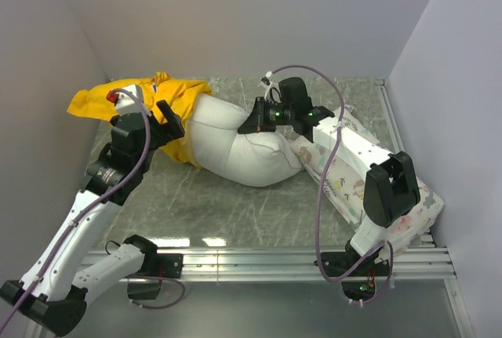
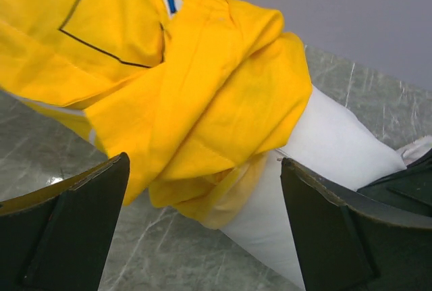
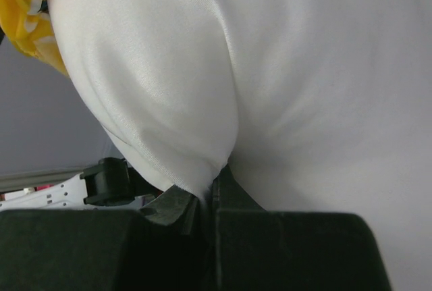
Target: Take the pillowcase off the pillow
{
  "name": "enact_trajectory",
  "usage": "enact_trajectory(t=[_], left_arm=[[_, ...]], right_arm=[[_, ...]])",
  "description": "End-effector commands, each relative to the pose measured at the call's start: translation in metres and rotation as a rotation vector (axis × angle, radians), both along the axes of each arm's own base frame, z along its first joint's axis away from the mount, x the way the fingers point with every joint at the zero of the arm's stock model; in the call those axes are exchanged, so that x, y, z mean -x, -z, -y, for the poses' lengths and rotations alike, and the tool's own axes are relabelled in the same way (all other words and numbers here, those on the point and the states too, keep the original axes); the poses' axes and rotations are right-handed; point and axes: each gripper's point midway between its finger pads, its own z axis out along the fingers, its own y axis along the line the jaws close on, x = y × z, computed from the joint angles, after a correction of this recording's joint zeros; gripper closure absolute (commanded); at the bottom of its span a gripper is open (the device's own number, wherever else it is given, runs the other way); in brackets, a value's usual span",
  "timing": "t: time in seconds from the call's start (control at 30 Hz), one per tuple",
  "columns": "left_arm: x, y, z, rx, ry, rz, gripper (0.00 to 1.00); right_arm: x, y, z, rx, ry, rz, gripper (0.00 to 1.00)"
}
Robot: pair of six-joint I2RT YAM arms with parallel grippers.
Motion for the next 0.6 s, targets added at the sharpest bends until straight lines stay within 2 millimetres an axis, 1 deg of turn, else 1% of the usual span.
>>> enact_trajectory(t=[0.0, 0.07, 0.1, 0.13, 0.17, 0.27, 0.37, 0.43, 0.47, 0.5, 0.53, 0.57], left_arm=[[0.008, -0.019, -0.014, 0.013, -0.068, 0.034, 0.01], [0.005, -0.006, -0.01, 0.014, -0.055, 0.009, 0.01], [0.002, -0.001, -0.003, 0.031, -0.034, 0.004, 0.01], [0.001, 0.013, 0.0, 0.03, -0.023, -0.018, 0.01], [-0.001, 0.021, 0.005, 0.036, -0.009, -0.032, 0.01], [-0.012, 0.034, 0.02, 0.071, 0.04, -0.026, 0.01], [-0.025, 0.037, 0.037, 0.108, 0.096, 0.013, 0.01], [-0.032, 0.043, 0.04, 0.111, 0.091, 0.022, 0.01], [-0.04, 0.048, 0.04, 0.106, 0.076, 0.016, 0.01], [-0.043, 0.053, 0.039, 0.094, 0.061, 0.004, 0.01], [-0.048, 0.052, 0.032, 0.079, 0.014, 0.007, 0.01], [-0.052, 0.062, 0.028, 0.052, -0.021, -0.026, 0.01]], right_arm=[[-0.025, 0.046, 0.021, 0.105, 0.104, -0.044, 1.0], [-0.027, 0.046, 0.022, 0.099, 0.11, -0.046, 1.0], [-0.027, 0.046, 0.022, 0.098, 0.11, -0.045, 1.0], [-0.026, 0.047, 0.021, 0.098, 0.11, -0.049, 1.0], [-0.026, 0.048, 0.021, 0.098, 0.108, -0.05, 1.0], [-0.026, 0.051, 0.022, 0.102, 0.108, -0.058, 1.0], [-0.024, 0.051, 0.022, 0.1, 0.108, -0.059, 1.0], [-0.022, 0.052, 0.023, 0.1, 0.106, -0.058, 1.0], [-0.021, 0.051, 0.024, 0.098, 0.107, -0.058, 1.0], [-0.02, 0.049, 0.025, 0.099, 0.106, -0.053, 1.0], [-0.018, 0.048, 0.025, 0.098, 0.104, -0.052, 1.0], [-0.016, 0.045, 0.027, 0.098, 0.106, -0.046, 1.0]])
